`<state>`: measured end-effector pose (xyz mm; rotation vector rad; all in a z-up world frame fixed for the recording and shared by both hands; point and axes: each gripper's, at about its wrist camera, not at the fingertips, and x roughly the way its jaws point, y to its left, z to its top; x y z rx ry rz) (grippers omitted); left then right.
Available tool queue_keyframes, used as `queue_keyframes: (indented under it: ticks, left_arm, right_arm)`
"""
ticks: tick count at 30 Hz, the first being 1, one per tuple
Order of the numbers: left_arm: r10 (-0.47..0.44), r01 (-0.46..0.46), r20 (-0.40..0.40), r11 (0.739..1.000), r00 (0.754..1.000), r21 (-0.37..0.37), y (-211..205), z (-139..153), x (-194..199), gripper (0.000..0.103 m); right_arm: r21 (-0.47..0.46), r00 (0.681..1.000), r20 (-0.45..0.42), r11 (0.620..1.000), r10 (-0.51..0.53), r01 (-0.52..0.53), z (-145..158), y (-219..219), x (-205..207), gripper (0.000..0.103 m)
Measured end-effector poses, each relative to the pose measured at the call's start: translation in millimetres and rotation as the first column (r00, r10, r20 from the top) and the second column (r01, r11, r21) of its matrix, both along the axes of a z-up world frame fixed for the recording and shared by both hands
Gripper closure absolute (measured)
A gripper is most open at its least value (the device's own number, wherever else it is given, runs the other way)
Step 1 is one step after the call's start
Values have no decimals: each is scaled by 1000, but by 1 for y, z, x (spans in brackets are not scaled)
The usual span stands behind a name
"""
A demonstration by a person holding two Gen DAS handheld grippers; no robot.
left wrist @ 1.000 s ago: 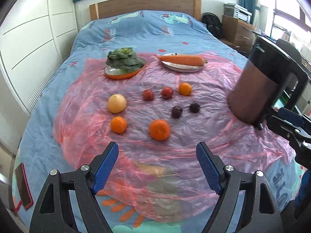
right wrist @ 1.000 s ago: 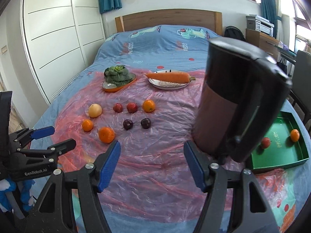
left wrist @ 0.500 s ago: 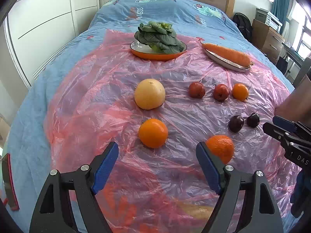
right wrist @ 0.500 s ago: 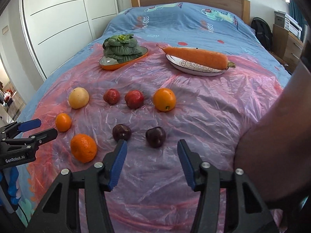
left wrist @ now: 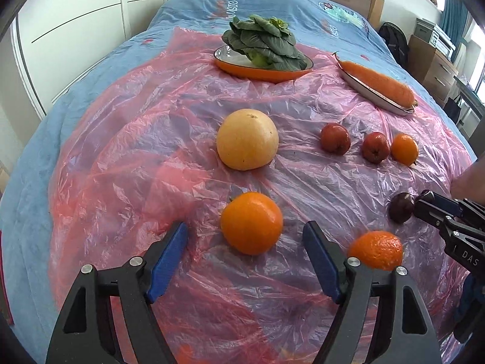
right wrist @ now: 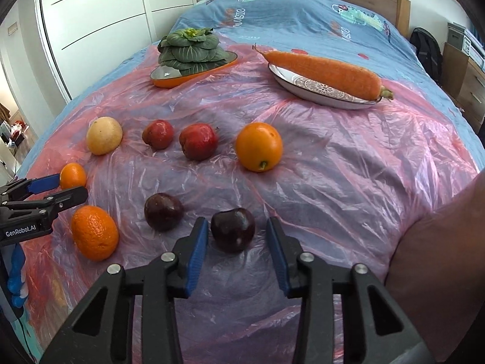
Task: Organize fruits
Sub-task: 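Grasp an orange with the left tool while the right tool grasps a dark plum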
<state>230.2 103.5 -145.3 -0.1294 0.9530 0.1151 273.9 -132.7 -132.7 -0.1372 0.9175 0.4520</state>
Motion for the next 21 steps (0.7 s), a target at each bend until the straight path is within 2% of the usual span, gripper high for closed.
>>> queue_keyframes:
  ticks: [2,4,7,12,15,21]
  left_arm:
    - [5,-5,1,1000,1000,-4,2,-1,2,37]
    - [9,-9,3,1000,1000,-7,5,-3,3,41]
    - [5,-5,2,1000,1000,3,6,-5,4,45]
    - [-11,11,0,1000,1000,24,4,-6,6,56]
    - [-27,27,-2,999,1000,31,2,-5,6,68]
    - [-24,24,-1,999,1000,21,4,0,4,69]
  right_arm:
    - [4,1000,-2,1000,7,-7,-2,0,1,82]
    - [7,1000,-3,1000,12,-12,-3,1,2,85]
    - [9,1000,-2,1000,22,-22,-5,2,2,95]
    - [7,1000,1,1000,30,-30,-6,3,-1,97]
    - [3,999,2,999,33,-33,-5,3,-3,97]
    - [25,1000,-3,999,19,-19,1,-1,-7,98]
